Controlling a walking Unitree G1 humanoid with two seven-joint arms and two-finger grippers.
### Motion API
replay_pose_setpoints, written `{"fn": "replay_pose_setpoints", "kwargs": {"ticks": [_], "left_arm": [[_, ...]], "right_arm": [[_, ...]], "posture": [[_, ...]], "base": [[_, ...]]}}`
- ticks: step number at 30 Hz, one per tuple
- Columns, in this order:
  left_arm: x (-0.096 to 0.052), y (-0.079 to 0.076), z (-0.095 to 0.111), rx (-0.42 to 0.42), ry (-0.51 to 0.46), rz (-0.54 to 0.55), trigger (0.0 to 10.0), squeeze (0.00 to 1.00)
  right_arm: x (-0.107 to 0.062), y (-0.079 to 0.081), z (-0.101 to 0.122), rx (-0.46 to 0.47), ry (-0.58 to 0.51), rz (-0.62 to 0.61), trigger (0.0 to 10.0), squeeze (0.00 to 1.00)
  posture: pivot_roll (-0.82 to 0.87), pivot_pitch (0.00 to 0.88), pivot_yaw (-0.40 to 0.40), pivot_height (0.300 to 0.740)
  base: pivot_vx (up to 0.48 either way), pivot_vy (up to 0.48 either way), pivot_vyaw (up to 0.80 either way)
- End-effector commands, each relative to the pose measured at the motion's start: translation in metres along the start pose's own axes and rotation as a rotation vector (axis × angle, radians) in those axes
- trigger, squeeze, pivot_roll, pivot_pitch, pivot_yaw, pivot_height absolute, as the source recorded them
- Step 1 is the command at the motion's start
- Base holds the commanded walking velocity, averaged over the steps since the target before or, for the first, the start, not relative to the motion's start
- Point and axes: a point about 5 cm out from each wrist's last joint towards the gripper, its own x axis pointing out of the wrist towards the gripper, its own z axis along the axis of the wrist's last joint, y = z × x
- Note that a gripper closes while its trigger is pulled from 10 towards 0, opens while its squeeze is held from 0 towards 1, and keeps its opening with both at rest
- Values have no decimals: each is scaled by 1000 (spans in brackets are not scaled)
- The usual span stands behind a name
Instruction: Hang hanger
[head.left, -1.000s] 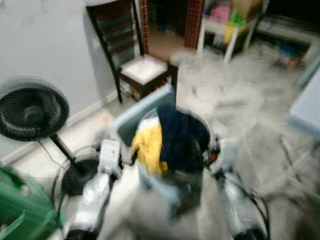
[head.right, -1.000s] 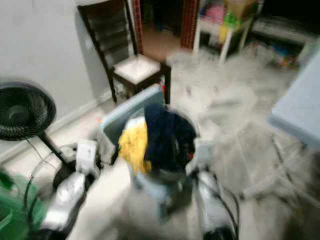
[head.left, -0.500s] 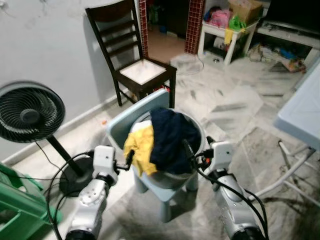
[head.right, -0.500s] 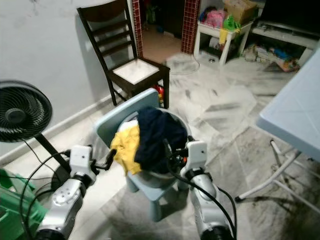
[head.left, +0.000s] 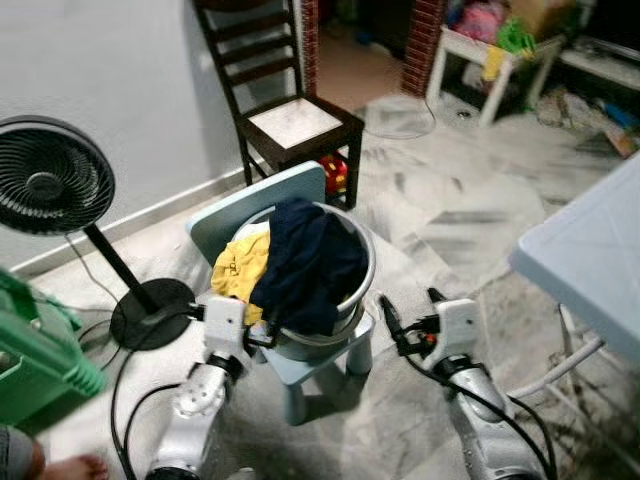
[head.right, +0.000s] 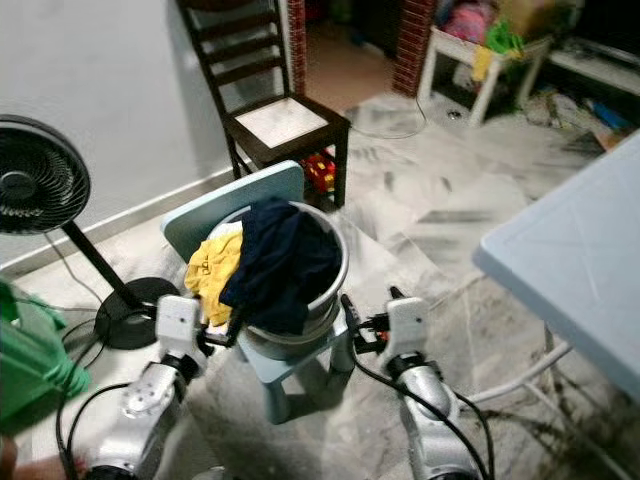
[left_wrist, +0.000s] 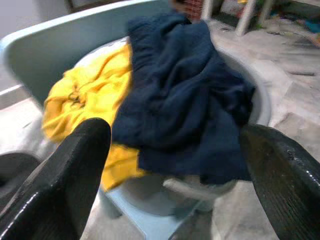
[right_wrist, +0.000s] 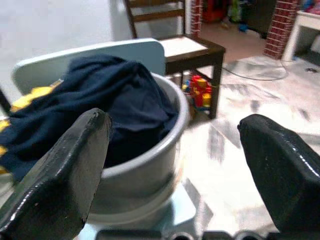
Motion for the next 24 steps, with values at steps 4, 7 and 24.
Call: {"fn": "replay_pose_setpoints", "kwargs": {"ticks": [4,7,24], "left_arm": [[-6,3,-1,-10,-10,6,10000,0],[-6,2,0,-23,-20,8,10000,0],[-7,5,-10,-54,-5,-20,10000,0]], "right_arm": [[-3,7,-2,-15,15,39,10000,0],[-4,6,-2,-15,18,42,10000,0],[-6,7,1,-38,18,73,10000,0]], "posture": [[67,167,3,740],[67,171,-1,740],[63,185,-10,740]], "base": [[0,0,0],[0,0,0],[283,0,103]]}}
